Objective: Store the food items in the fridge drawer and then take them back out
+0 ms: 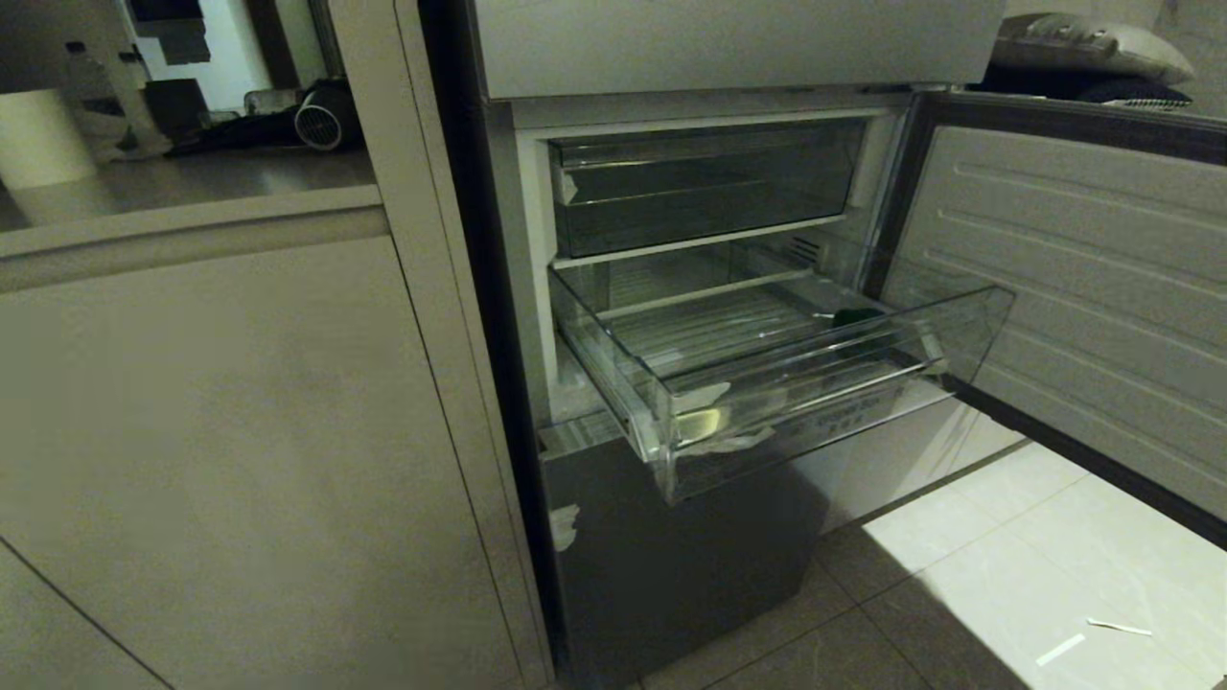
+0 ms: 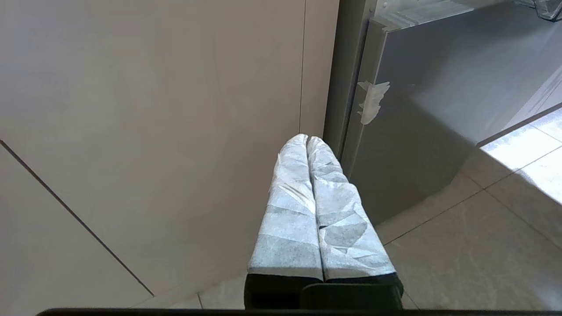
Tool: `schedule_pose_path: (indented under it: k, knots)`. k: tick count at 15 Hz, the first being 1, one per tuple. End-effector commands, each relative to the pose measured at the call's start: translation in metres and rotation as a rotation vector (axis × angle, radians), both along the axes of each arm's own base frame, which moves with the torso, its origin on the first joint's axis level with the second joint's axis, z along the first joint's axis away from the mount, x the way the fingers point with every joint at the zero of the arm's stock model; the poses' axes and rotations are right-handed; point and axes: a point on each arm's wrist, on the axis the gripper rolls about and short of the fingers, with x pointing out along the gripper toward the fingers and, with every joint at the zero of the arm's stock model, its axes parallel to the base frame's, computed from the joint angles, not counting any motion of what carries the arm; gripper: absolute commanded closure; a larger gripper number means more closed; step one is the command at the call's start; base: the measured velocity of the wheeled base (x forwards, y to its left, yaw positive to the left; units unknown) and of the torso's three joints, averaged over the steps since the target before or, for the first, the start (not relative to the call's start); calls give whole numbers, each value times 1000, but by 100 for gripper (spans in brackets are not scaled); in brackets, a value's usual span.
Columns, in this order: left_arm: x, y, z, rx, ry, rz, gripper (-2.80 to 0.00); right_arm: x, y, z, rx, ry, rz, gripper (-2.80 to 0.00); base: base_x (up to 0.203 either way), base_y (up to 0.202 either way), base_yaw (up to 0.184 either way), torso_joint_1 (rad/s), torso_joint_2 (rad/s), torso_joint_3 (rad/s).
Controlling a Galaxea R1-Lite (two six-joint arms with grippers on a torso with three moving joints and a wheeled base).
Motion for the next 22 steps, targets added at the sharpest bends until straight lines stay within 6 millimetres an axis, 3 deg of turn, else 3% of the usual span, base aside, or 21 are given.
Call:
schedule_pose_path:
  k: [1,6,13,18,19,22]
  knots:
    - [0,0,0,0,2,0,0,-37,-14,-18,36,-66,-255,0,0,0,0,0,0,0]
    - [0,0,0,0,2,0,0,-54,-49,-27,96,-65,-655,0,0,0,0,0,0,0]
    - [0,0,0,0,2,0,0,-82,-108,-31,245,-13,-882,0,0,0,0,0,0,0]
    - [0,0,0,0,1,0,0,-114,-150,-32,236,-51,-1109,0,0,0,0,0,0,0]
    - [0,0,0,0,2,0,0,-119,-156,-34,231,-55,-1137,-280,0,0,0,0,0,0]
    - [0,0,0,0,2,0,0,-131,-175,-36,213,-69,-1188,-280,0,0,0,0,0,0]
